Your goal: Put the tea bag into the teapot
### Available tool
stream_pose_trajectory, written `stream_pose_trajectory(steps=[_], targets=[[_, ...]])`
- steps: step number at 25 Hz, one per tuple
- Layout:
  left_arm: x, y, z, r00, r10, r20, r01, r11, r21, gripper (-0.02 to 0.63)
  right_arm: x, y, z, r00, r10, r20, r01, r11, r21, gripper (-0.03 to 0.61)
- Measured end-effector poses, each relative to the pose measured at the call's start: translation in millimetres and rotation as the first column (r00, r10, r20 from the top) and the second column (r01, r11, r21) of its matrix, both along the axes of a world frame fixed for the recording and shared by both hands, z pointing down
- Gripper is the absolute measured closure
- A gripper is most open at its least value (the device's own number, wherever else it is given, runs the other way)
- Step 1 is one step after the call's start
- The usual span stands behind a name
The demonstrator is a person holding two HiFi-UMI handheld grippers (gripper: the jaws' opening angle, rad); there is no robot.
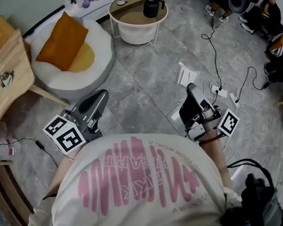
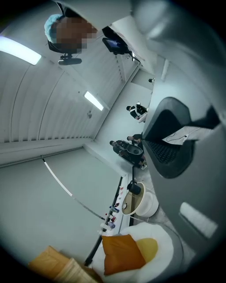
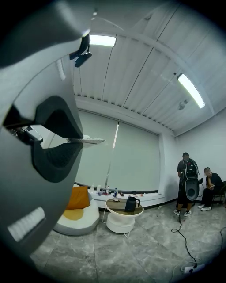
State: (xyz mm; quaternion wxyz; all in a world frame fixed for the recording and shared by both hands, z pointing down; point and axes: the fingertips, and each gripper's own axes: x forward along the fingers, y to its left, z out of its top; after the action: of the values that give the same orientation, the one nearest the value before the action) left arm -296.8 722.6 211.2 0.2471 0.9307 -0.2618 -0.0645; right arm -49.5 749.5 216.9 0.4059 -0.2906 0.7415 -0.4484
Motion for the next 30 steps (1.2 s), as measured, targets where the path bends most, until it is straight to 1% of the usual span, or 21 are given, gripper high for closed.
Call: stream_pose_trajectory(steps=[4,7,11,14,17,20,22,26,30], targets=[[-19,-9,-1,1.0,0.001,0.0,-0.001,1.0,0.009,0.597,-21,-13,7,1.0,-0.01,-0.004,0.01,0.999,-0.037,0.538],[-35,-16,-4,1.0,-0.005,0.004,0.005,1.0,0.017,0.597,-35,-23,5,1.0,-0.018,-0.003,0.018,0.999,-0.03,0.538],[-63,-23,4,1.0,-0.014,0.013,0.014,1.0,0.017,0.597,-66,-31,9,0.999,-0.041,-0.004,0.041,0.999,-0.019,0.538],[-71,-28,10,1.0,-0.009,0.008,0.009,1.0,0.014,0.597,-82,-29,14,0.999,-0.048,-0.007,0.048,0.999,-0.025,0.538],[-72,-32,14,1.0,-0.006,0.005,0.006,1.0,0.012,0.597,-83,-28,26,0.999,-0.049,-0.017,0.048,0.997,-0.064,0.538],[-81,-33,21,1.0,-0.016,0.002,0.016,1.0,-0.003,0.597,-81,-31,35,0.999,-0.033,-0.024,0.031,0.994,-0.1,0.538],[-85,-40,26,1.0,-0.02,0.0,0.02,1.0,-0.012,0.597,-84,-41,34,0.999,-0.038,-0.024,0.035,0.995,-0.092,0.538],[-84,-58,29,0.999,-0.044,-0.018,0.044,0.999,-0.021,0.597,-90,-68,29,0.996,-0.083,-0.038,0.08,0.994,-0.081,0.538],[-77,-92,23,0.997,-0.075,-0.02,0.075,0.997,-0.024,0.597,-82,-109,21,0.993,-0.113,-0.043,0.109,0.991,-0.077,0.538]])
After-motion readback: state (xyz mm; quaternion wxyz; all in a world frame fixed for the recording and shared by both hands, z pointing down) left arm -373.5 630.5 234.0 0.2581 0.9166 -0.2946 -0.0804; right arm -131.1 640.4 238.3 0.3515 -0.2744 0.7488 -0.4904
